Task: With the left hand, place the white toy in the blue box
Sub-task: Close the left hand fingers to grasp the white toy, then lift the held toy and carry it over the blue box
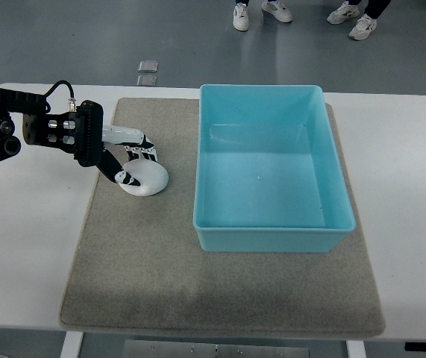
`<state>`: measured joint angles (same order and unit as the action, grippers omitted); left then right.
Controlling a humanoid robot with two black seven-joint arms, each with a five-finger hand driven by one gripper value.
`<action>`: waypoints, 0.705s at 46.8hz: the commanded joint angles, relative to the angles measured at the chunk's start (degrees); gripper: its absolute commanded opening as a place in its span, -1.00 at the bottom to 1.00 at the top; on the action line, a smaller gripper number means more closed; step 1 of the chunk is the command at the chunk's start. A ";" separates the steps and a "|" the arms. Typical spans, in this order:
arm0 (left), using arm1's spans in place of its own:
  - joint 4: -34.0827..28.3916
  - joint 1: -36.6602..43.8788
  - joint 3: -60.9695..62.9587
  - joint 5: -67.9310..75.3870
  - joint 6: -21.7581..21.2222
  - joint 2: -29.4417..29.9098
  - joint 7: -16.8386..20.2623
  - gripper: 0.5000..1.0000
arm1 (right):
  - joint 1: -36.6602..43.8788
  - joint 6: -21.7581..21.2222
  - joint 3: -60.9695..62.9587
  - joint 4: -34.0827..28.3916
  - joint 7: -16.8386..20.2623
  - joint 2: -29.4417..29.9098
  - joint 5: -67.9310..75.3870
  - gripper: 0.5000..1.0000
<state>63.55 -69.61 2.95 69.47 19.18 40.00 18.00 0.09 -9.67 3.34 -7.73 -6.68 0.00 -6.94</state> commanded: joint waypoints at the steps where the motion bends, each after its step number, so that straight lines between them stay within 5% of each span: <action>1: -0.01 -0.35 -0.14 0.05 -0.02 0.00 -0.07 -0.64 | 0.00 0.00 0.00 0.00 0.00 0.00 0.00 0.74; 33: 0.08 -8.52 -1.37 -0.39 -2.22 0.70 0.90 -0.63 | 0.00 0.00 0.00 0.00 0.00 0.00 0.00 0.74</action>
<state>63.69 -77.01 1.82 69.11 17.08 40.63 18.91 0.09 -9.67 3.34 -7.73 -6.68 0.00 -6.94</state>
